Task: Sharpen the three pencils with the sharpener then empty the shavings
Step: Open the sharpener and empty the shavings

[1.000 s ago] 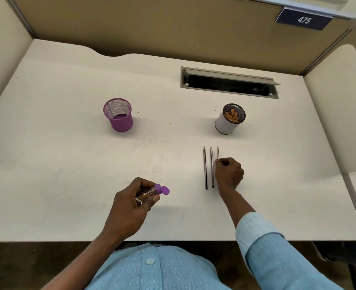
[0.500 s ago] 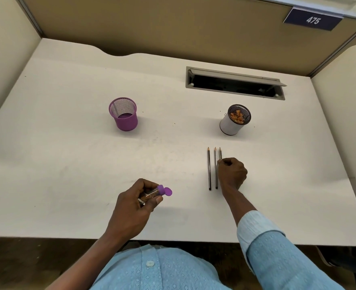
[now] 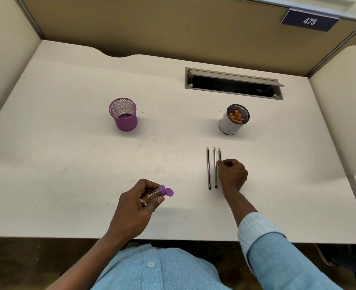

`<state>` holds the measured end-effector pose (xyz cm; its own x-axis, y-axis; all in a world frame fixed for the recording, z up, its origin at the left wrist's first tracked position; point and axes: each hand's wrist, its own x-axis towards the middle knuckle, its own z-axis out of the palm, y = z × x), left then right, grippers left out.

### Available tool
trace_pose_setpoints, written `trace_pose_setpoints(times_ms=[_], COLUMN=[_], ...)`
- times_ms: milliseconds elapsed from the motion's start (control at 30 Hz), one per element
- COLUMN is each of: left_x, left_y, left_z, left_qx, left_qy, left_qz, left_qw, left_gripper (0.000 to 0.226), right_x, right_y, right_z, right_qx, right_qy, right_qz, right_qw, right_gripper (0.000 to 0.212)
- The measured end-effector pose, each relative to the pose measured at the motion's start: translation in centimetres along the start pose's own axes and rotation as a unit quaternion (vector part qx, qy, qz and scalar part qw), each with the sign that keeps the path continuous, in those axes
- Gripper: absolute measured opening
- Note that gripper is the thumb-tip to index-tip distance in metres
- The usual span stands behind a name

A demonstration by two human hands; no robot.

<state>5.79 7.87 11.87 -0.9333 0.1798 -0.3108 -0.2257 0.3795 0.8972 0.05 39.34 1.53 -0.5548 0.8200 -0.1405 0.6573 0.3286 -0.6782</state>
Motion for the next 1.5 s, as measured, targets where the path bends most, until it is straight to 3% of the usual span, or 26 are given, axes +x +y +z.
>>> trace_pose_setpoints(times_ms=[267, 433, 533, 633, 833, 1500], left_x=[0.1, 0.5, 0.9, 1.4, 2.2, 2.4], left_y=[0.0, 0.9, 1.9, 2.7, 3.9, 4.2], left_z=[-0.1, -0.2, -0.2, -0.1, 0.4, 0.2], left_qx=[-0.015, -0.037, -0.057, -0.088, -0.09, -0.062], left_qy=[0.005, 0.013, 0.019, 0.029, 0.034, 0.046], left_qz=[0.003, 0.021, 0.048, 0.064, 0.099, 0.149], left_qw=[1.0, 0.999, 0.997, 0.994, 0.99, 0.986], left_gripper=[0.019, 0.021, 0.023, 0.024, 0.022, 0.024], right_x=[-1.1, -4.1, -7.1, -10.2, -15.5, -18.4], right_y=[0.0, -2.3, -4.7, -7.4, -10.7, -11.6], right_z=[-0.8, -2.4, -3.8, -5.1, -6.6, -6.6], right_qx=[0.022, 0.102, 0.187, 0.286, 0.341, 0.357], right_qy=[0.031, 0.057, 0.011, -0.088, -0.226, -0.219], right_qz=[-0.005, -0.031, -0.022, 0.011, 0.01, -0.096], right_qw=[0.999, 0.993, 0.982, 0.954, 0.912, 0.903], right_gripper=[0.01, 0.003, 0.005, 0.005, 0.006, 0.011])
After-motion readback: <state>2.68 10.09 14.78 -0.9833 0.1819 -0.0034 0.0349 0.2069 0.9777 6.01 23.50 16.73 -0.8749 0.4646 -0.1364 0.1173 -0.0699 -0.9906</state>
